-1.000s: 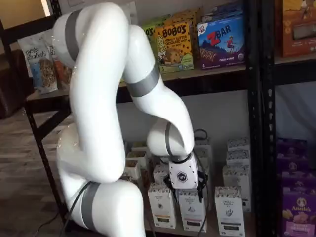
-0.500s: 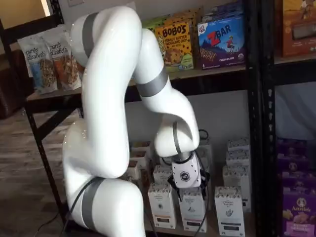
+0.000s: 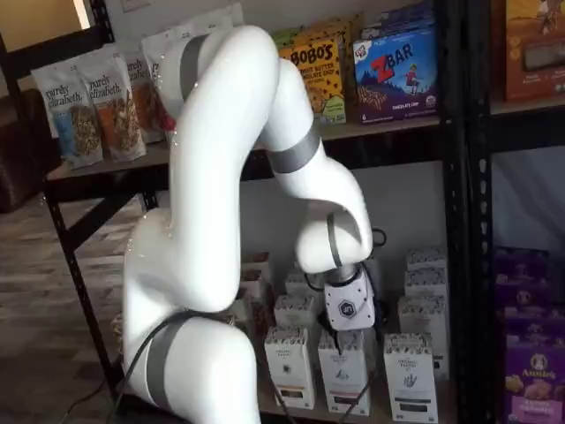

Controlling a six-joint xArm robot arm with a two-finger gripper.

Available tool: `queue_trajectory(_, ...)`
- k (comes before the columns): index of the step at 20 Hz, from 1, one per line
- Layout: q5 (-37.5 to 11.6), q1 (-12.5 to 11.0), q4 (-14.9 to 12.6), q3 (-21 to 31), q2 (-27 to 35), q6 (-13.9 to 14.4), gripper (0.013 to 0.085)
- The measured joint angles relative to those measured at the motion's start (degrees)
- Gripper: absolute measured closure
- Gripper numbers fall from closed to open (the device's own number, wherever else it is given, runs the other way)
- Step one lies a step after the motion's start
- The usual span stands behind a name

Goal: Pick up the white box with a green strip in the middle, on the bottom shelf, the sixth box from the left

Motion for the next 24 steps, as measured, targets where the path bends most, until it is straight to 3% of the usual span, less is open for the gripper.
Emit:
queue_trajectory(3, 0.1, -1.0, -0.1, -3.9, 3.5, -1.0, 0.013)
queue_trajectory(7, -0.5, -1.5, 5.5, -8.7, 7.6, -6.8, 0.013)
queue_trajectory(16, 1.7, -2.4, 8.8, -18.5, 14.6, -11.0, 0.013)
queue_trajectory(20, 2.4, -3.0, 7.6, -21.8, 16.8, -10.4, 0.013)
queue_trajectory(24, 2.4, -3.6, 10.0, -24.4, 18.6, -13.2, 0.013)
